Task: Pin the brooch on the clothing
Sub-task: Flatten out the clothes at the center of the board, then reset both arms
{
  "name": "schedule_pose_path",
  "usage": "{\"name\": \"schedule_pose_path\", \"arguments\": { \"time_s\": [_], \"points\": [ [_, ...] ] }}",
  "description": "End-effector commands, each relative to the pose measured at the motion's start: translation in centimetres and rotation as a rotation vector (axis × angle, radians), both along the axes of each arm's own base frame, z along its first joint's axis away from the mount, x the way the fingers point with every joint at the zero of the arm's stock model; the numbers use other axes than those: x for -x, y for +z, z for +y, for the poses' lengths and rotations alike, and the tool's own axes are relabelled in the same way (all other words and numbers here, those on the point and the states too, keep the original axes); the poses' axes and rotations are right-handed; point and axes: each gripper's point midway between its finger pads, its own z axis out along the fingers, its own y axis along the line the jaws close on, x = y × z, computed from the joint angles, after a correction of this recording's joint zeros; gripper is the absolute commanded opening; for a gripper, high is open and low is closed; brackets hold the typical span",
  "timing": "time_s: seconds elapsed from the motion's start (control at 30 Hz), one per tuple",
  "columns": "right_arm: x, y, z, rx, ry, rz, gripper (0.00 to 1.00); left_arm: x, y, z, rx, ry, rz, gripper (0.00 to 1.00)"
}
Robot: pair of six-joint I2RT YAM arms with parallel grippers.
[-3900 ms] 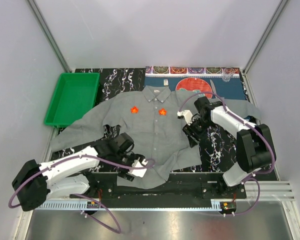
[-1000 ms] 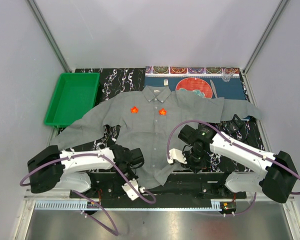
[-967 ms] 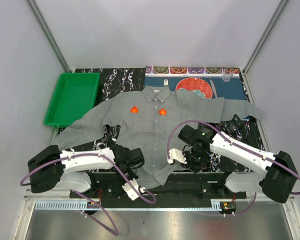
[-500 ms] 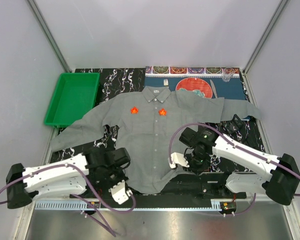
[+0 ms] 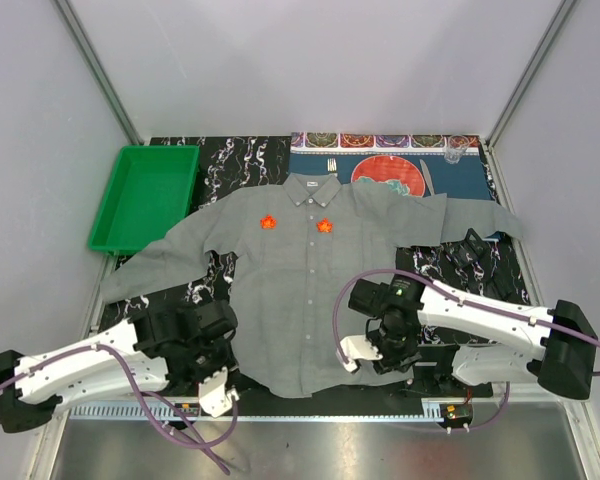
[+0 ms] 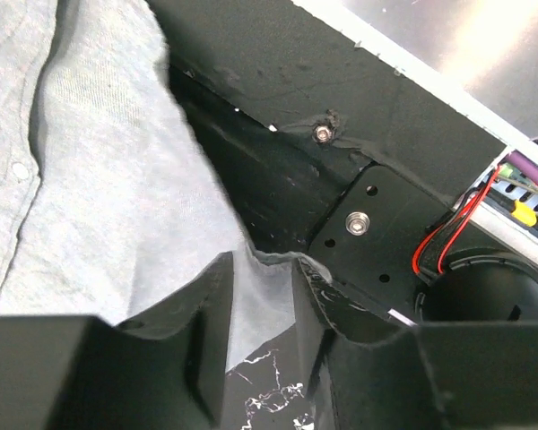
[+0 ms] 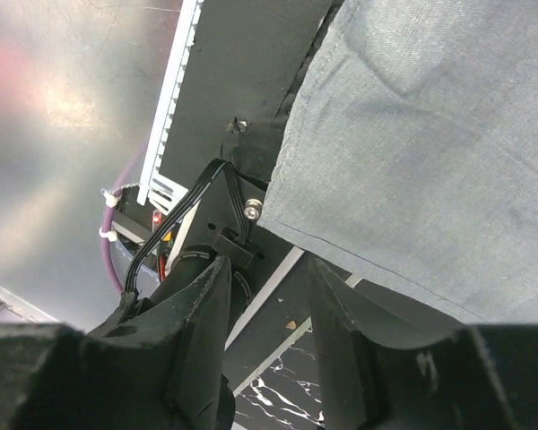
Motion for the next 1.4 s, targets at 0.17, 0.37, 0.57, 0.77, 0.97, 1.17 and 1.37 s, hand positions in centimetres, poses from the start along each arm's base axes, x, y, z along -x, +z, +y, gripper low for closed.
{"name": "schedule_pose_path", "arguments": {
  "time_s": [0.17,0.37,0.57,0.77,0.97,1.17,1.37],
  "points": [
    [-4.8,4.4,5.2,-0.241,-0.304,-0.107,0.64,-1.6,5.7,-4.2,0.185,0.301,0.072,0.74],
    [-19.4,11.8,5.9,-0.477,-0.928,-0.153,0.89,-11.7,15.2,-8.7,0.507,1.027,0.399,0.99],
    [-30.4,19.8,1.9,-0.746,-1.387,-0.269,1.0,-25.9,18.6,-6.5,0.529,1.717,0.734,0.99],
    [-32.9,21.5,-1.6,-0.85,-1.729,-0.25,1.0,-34.0,20.6,-1.4,0.697,2.009,0.762,0.99],
    [-31.6,15.1,-3.2,-0.718,-1.839,-0.136,1.0,-34.8,14.7,4.1,0.609,2.271,0.551,0.99],
    [-29.7,10.8,-3.9,-0.632,-1.853,-0.14,1.0,-33.2,10.6,5.3,0.516,2.337,0.503,0.99],
    [-29.5,11.5,-3.9,-0.656,-1.838,-0.163,1.0,-33.4,11.6,5.7,0.561,2.356,0.47,0.99]
  ]
}}
